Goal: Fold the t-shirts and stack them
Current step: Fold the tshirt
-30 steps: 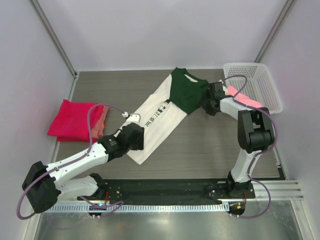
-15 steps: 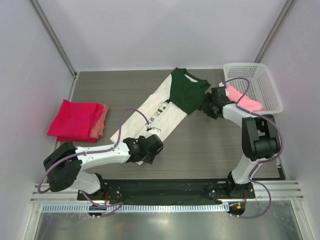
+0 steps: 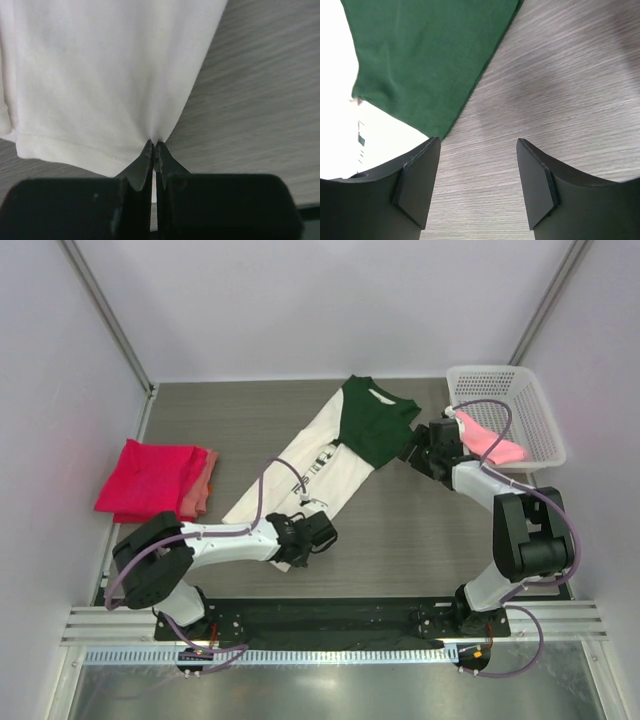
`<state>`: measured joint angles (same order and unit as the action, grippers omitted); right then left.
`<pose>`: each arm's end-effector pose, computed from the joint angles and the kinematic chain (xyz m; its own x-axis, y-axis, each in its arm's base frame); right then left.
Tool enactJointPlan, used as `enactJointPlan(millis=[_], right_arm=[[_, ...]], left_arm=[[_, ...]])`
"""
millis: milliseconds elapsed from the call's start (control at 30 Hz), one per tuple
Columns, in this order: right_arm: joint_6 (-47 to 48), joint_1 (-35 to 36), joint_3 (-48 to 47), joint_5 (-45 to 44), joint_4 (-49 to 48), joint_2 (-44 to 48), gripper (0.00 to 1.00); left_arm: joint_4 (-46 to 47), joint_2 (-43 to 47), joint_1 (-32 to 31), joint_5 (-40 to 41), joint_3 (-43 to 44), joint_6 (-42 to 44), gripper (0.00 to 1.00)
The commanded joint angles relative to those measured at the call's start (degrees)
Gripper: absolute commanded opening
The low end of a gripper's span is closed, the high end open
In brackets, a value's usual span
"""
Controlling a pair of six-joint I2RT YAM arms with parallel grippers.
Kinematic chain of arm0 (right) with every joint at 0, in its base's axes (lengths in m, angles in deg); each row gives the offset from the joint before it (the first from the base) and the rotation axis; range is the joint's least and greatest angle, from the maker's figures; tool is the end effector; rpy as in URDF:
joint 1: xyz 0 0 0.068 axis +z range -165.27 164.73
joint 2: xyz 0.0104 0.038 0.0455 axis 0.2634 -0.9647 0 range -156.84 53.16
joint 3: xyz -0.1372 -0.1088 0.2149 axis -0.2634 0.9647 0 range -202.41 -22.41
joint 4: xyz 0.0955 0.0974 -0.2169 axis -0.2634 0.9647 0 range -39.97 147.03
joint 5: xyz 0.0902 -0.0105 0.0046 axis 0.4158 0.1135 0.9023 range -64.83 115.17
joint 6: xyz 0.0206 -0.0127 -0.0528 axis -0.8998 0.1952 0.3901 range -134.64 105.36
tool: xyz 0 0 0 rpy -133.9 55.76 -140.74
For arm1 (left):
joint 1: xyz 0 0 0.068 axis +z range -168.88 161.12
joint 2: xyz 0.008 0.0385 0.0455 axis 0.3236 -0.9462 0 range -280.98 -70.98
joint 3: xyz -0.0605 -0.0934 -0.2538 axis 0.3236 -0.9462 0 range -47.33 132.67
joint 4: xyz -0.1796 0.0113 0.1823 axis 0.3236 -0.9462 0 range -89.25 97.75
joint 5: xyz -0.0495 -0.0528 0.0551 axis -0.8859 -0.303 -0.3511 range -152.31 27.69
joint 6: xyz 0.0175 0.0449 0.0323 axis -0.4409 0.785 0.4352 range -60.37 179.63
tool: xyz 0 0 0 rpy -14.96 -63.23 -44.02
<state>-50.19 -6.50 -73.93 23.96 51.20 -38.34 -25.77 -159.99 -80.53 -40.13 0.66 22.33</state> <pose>0.3323 0.0504 0.1980 -0.6086 0.4942 -0.6208 0.2668 0.8642 0.4266 0.1397 -0.2261 0.1616 -0.8290 0.3547 -0.4324 0.3329 0.9342 0.1280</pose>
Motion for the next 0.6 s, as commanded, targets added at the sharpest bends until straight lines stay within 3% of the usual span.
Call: enactJointPlan(millis=[0,233,333,367,467,567], right_arm=[[0.2,-0.3,0.3,-3.3,-3.2,4.0,0.68],[-0.3,-1.3,2.8,-9.5,-2.1,10.5,0.7],[-0.4,-1.5,3.3,-9.9,-1.5,12.7,0.71],[-0.4,-1.6,3.4,-10.1,-1.5,13.1,0.71],[-0.5,-1.7,3.5,-8.9,0.1,14.8,0.72],[-0.3,-1.6,2.7,-3.9,0.6,14.4,0.69]], left_arm=[[2.3,-1.3,-4.3,-6.4,3.9,-2.7,0.0],[2.1,-14.7,-16.9,-6.6,22.4,-8.0,0.0],[-2.1,-21.6,-22.0,-3.8,34.5,-9.1,0.28],[-4.7,-22.4,-23.7,-2.5,38.1,-9.5,0.49],[-5.0,-18.9,-24.2,-1.6,36.3,-10.5,0.73],[-3.6,-9.5,-22.7,-0.5,29.6,-10.9,0.75]])
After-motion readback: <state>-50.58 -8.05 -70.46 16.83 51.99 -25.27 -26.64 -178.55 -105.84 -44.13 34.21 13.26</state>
